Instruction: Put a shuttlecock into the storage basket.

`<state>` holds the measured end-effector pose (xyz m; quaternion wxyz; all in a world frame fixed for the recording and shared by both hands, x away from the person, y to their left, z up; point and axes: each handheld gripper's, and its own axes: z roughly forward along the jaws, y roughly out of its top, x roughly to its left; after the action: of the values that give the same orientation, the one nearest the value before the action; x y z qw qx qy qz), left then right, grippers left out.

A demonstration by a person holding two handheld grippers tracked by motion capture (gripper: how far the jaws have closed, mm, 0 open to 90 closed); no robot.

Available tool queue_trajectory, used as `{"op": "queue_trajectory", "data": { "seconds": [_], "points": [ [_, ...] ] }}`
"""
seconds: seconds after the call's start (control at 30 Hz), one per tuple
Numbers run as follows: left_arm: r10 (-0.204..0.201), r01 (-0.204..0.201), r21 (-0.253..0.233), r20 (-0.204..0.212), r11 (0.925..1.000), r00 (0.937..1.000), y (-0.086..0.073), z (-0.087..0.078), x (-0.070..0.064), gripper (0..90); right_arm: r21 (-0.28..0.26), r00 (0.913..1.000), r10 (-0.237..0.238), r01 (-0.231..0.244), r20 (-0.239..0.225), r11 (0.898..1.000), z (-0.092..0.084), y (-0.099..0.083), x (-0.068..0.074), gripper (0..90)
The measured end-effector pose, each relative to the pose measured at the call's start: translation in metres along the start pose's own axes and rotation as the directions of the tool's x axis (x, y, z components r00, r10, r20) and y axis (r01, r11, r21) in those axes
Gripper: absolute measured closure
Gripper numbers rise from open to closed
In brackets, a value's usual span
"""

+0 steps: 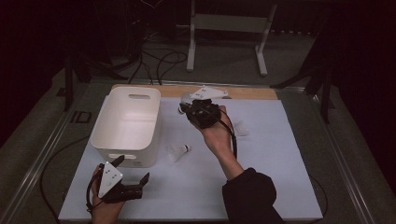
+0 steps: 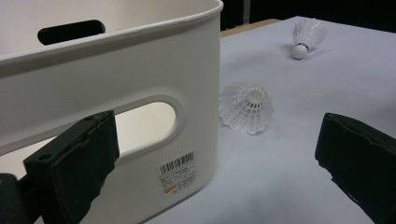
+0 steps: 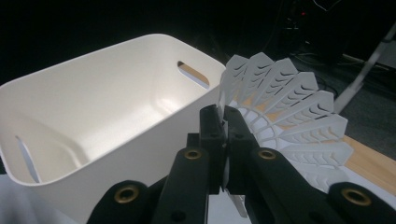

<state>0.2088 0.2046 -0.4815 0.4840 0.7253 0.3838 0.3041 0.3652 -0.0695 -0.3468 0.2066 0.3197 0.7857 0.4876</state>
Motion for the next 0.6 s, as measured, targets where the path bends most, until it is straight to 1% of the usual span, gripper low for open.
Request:
{"op": "queue_trajectory", "data": {
  "seconds": [0.2, 0.3, 0.37, 0.47, 0.57, 0.6],
  "points": [
    [0.001, -0.001, 0.002, 0.001, 1.0000, 1.0000, 0.0000, 0.0000, 0.0000, 0.3, -0.009, 0.9998, 0.009, -0.009, -0.017, 1.000, 0.0031, 0.0018, 0.0032, 89.1],
    [0.001, -0.001, 0.002, 0.001, 1.0000, 1.0000, 0.0000, 0.0000, -0.0001, 0.3, -0.009, 0.9997, 0.007, -0.007, -0.022, 1.000, 0.0039, 0.0027, 0.0056, 89.0],
    [0.001, -0.001, 0.002, 0.001, 1.0000, 1.0000, 0.0000, 0.0000, 0.0000, 0.3, -0.016, 0.9997, -0.003, 0.003, -0.025, 1.000, 0.0047, 0.0029, 0.0060, 88.9],
    [0.002, -0.002, 0.002, 0.001, 1.0000, 1.0000, 0.0000, 0.0001, 0.0000, 0.3, -0.015, 0.9997, 0.007, -0.007, -0.025, 1.000, 0.0047, 0.0038, 0.0082, 88.9],
    [0.002, -0.002, 0.002, 0.001, 1.0000, 1.0000, 0.0000, 0.0001, 0.0000, 0.3, -0.022, 0.9996, 0.005, -0.006, -0.027, 1.000, 0.0053, 0.0050, 0.0095, 88.9],
    [0.002, -0.002, 0.003, 0.002, 1.0000, 1.0000, 0.0000, 0.0001, 0.0000, 0.3, -0.024, 0.9996, -0.003, 0.002, -0.029, 1.000, 0.0056, 0.0054, 0.0095, 88.9]
  ]
}}
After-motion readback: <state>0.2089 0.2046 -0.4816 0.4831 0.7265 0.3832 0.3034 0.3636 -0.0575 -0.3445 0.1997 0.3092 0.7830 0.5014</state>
